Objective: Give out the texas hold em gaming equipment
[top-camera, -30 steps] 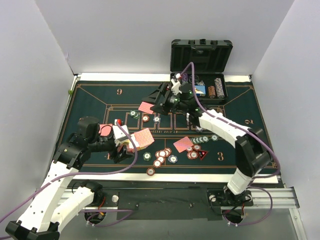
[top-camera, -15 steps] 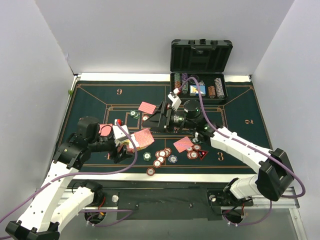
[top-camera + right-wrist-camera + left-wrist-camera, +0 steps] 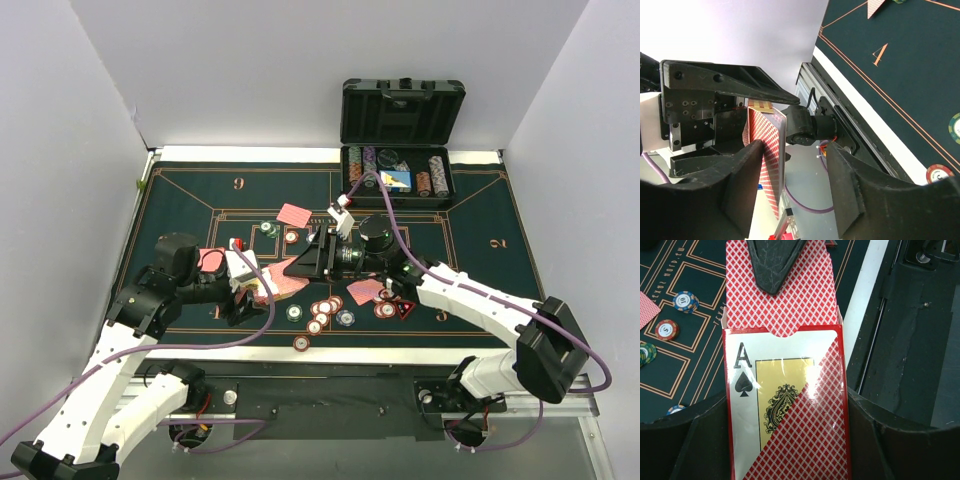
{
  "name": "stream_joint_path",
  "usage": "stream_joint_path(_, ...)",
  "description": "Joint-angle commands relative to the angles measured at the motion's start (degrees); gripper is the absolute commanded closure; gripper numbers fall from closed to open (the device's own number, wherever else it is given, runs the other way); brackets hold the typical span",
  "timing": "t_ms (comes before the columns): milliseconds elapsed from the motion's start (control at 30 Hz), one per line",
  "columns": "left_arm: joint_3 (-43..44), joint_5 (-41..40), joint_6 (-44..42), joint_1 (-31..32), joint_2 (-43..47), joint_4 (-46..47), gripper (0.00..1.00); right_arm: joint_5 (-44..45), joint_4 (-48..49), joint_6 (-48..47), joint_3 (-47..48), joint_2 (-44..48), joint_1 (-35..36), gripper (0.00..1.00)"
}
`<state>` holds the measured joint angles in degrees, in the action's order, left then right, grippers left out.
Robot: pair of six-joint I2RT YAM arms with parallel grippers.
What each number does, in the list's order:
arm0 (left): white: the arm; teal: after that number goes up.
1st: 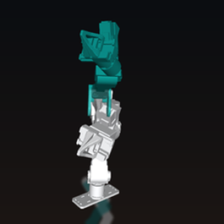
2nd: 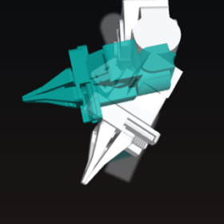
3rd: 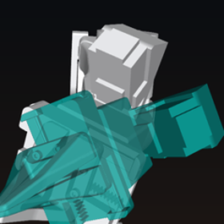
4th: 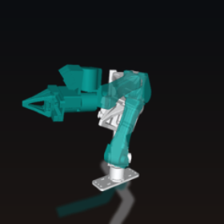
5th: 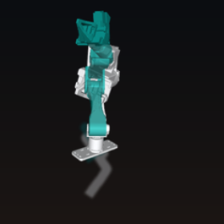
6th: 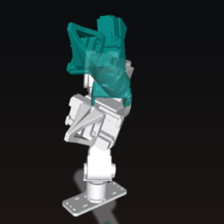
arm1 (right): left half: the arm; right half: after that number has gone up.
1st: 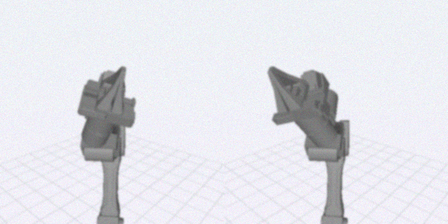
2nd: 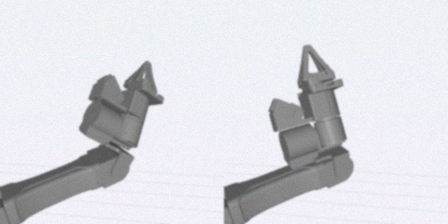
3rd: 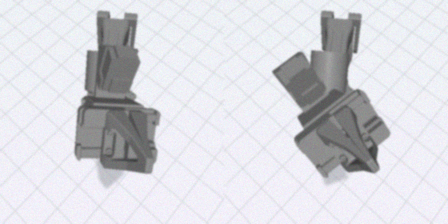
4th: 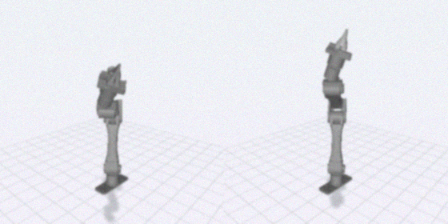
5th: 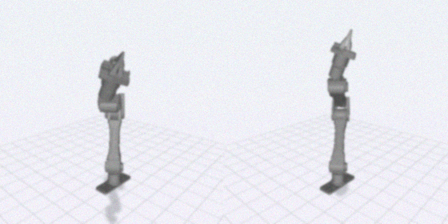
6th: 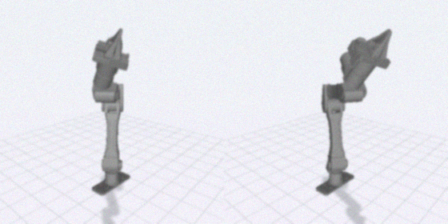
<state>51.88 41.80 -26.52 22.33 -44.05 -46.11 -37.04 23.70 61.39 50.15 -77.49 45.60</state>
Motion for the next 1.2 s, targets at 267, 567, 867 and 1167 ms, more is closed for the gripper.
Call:
stream_joint_path(267,1.0,1.9,0.2,-0.3,0.6,3.9,1.00,-1.4,4.2,2.2,-1.8,3.0,-2.5,0.73)
stream_joint_path(567,1.3,1.5,0.4,-0.3,0.4,4.4,1.00,-1.7,3.9,3.0,-4.4,5.7,-5.6,0.83)
stream_joint_path(867,1.3,1.8,0.7,-0.3,0.1,4.6,1.00,-2.5,-1.5,0.4,-2.7,8.7,-10.2,0.92)
stream_joint_path(1167,1.4,1.6,0.6,-0.3,0.3,4.4,1.00,-3.8,-3.1,-1.8,3.3,4.1,-17.4,0.96)
